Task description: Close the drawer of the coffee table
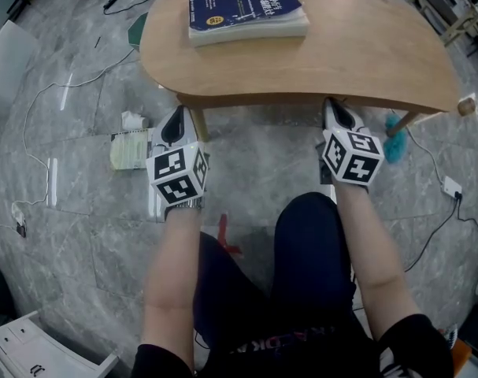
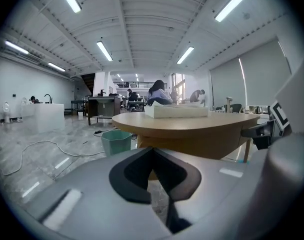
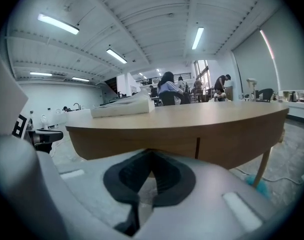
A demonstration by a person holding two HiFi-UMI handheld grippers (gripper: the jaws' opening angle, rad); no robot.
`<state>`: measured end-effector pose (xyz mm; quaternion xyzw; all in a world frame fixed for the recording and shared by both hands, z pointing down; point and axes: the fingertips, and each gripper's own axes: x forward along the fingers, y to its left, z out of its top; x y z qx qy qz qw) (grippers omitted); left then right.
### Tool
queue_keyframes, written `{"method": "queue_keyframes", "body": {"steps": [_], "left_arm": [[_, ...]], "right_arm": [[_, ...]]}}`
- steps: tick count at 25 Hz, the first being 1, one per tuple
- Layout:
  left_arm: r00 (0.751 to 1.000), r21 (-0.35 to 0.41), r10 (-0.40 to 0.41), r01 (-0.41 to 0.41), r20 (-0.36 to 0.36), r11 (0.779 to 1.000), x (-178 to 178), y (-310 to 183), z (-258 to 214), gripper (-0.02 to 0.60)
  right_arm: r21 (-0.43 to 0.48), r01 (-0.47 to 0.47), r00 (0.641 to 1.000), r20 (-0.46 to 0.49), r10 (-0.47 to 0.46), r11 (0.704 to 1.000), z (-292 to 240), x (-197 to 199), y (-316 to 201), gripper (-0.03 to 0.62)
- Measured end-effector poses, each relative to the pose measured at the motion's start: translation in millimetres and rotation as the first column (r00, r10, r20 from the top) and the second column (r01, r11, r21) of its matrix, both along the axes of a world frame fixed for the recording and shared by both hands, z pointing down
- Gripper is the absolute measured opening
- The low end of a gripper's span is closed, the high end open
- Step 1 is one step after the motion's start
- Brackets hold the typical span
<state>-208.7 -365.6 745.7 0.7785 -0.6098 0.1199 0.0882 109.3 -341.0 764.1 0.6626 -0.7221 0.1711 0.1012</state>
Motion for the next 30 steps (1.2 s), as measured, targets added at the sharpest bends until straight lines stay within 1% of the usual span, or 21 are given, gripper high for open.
{"method": "queue_keyframes", "body": {"steps": [5, 8, 10, 12, 15, 17, 21, 24, 26, 28, 30], "left_arm": [[1.0, 0.015, 0.012, -0.012, -0.008, 1.0, 0, 5, -18, 0.005], [1.0, 0.001, 0.007, -0.007, 0.0, 1.0, -1, 7, -28, 0.005], [1.0, -0.031, -0.003, 0.004, 0.01, 1.0, -2, 11, -32, 0.005], [1.0, -0.081, -0.014, 0.015, 0.01, 0.997, 0, 16, -35, 0.005], [0.999, -0.172, -0.028, 0.031, 0.02, 0.985, 8, 33, -42, 0.005], [0.999, -0.227, -0.03, 0.036, 0.031, 0.973, 19, 48, -54, 0.005], [1.0, -0.302, -0.016, 0.021, 0.02, 0.953, 48, 80, -102, 0.005], [1.0, -0.342, -0.003, 0.009, 0.016, 0.94, 65, 103, -151, 0.005], [1.0, -0.362, -0.008, 0.01, 0.008, 0.932, 71, 117, -186, 0.005], [1.0, -0.373, -0.015, 0.015, 0.004, 0.928, 74, 132, -220, 0.005], [1.0, -0.363, -0.012, 0.013, 0.006, 0.932, 78, 141, -254, 0.005]], "right_arm": [[0.009, 0.03, 1.0, -0.006, -0.03, 1.0, -15, -6, 2, 0.002], [-0.026, 0.037, 0.999, -0.007, -0.037, 0.999, -17, -8, 4, 0.002], [-0.072, 0.047, 0.999, -0.01, -0.048, 0.996, -18, -11, 8, 0.002], [-0.127, 0.064, 0.998, -0.014, -0.066, 0.99, -23, -15, 14, 0.002], [-0.207, 0.085, 0.996, -0.023, -0.092, 0.975, -42, -22, 27, 0.002], [-0.245, 0.098, 0.994, -0.022, -0.107, 0.965, -64, -29, 37, 0.002], [-0.284, 0.149, 0.988, -0.001, -0.155, 0.947, -123, -46, 54, 0.002], [-0.313, 0.19, 0.98, 0.004, -0.199, 0.93, -172, -51, 70, 0.002], [-0.328, 0.212, 0.975, 0.002, -0.224, 0.92, -205, -50, 81, 0.002], [-0.337, 0.231, 0.969, -0.006, -0.248, 0.913, -238, -46, 90, 0.002], [-0.326, 0.249, 0.963, -0.019, -0.269, 0.912, -272, -41, 93, 0.002]]}}
